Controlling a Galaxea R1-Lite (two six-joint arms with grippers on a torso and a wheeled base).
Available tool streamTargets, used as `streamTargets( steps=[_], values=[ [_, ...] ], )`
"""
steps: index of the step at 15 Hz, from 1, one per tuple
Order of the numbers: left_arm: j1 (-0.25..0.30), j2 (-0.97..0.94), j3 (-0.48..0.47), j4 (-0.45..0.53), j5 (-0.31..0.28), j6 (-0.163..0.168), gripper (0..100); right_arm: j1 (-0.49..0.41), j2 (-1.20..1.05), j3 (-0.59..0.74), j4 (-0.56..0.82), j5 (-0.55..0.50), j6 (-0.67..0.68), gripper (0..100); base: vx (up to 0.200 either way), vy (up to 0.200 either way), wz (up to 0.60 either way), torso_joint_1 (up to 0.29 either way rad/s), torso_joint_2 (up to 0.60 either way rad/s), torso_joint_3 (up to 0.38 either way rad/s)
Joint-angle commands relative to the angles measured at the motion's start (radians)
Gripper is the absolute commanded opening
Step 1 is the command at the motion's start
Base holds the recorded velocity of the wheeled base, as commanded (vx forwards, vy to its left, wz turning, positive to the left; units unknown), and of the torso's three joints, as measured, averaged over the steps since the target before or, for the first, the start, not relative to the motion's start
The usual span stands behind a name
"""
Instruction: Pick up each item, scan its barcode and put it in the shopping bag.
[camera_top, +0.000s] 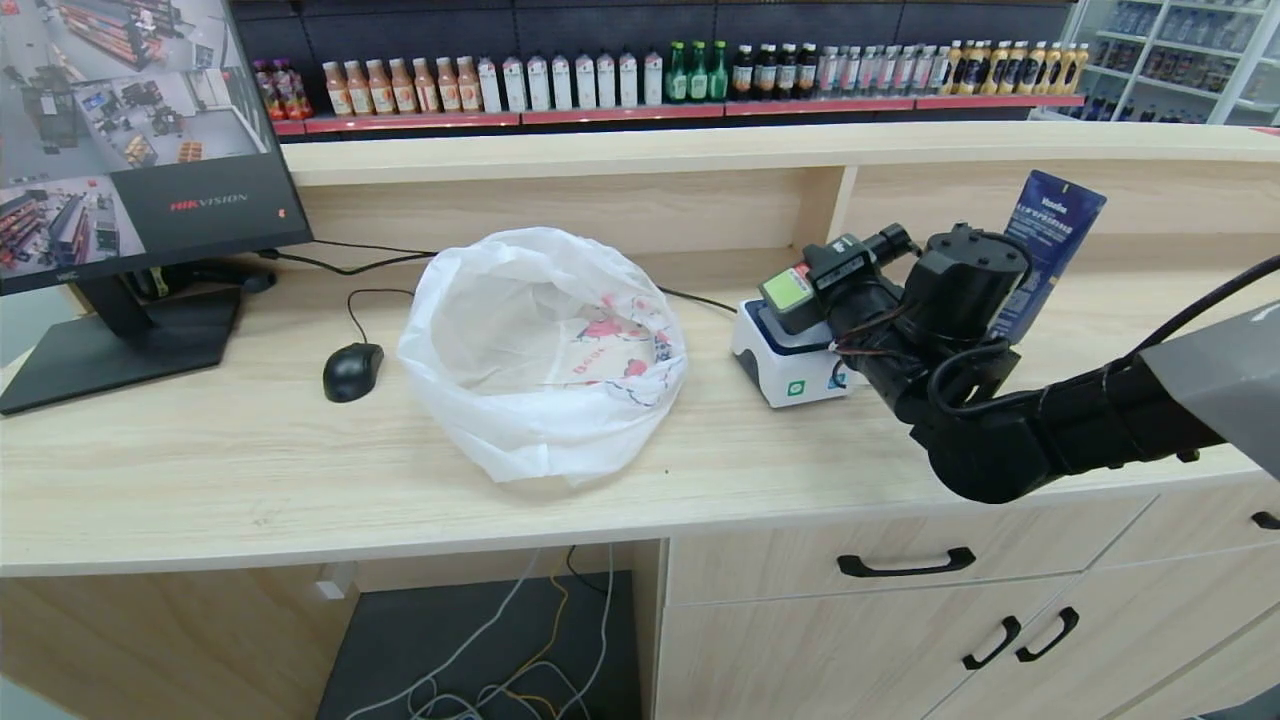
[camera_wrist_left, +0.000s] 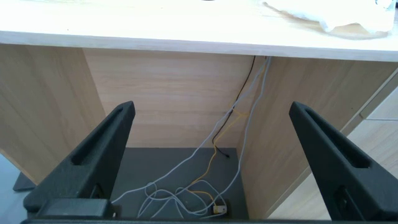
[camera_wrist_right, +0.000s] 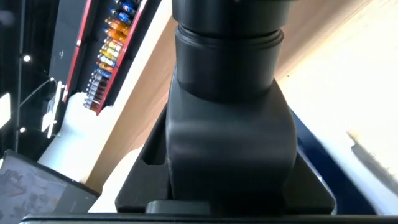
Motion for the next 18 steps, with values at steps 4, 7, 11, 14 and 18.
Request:
streamTargets(
  steps=[4, 7, 11, 14, 18],
  values=[
    [0.000, 0.000, 0.000, 0.000, 0.000, -0.001, 100, -0.033, 0.014, 0.000, -0.002, 0.000, 0.003, 0, 0.000, 0.000, 0.00, 0.000, 0.00, 0.000],
    [0.000, 0.000, 0.000, 0.000, 0.000, -0.001, 100, -0.033, 0.014, 0.003, -0.002, 0.000, 0.018, 0, 0.000, 0.000, 0.00, 0.000, 0.00, 0.000],
    [0.000, 0.000, 0.000, 0.000, 0.000, -0.002, 100, -0.007, 0.014, 0.000, -0.002, 0.000, 0.017, 0, 0.000, 0.000, 0.00, 0.000, 0.00, 0.000],
    [0.000, 0.000, 0.000, 0.000, 0.000, -0.001, 100, 0.018, 0.018, 0.017, -0.005, 0.000, 0.017, 0, 0.000, 0.000, 0.00, 0.000, 0.00, 0.000],
    [0.000, 0.000, 0.000, 0.000, 0.000, -0.001, 100, 0.026, 0.021, 0.014, -0.004, 0.000, 0.015, 0, 0.000, 0.000, 0.00, 0.000, 0.00, 0.000]
  ],
)
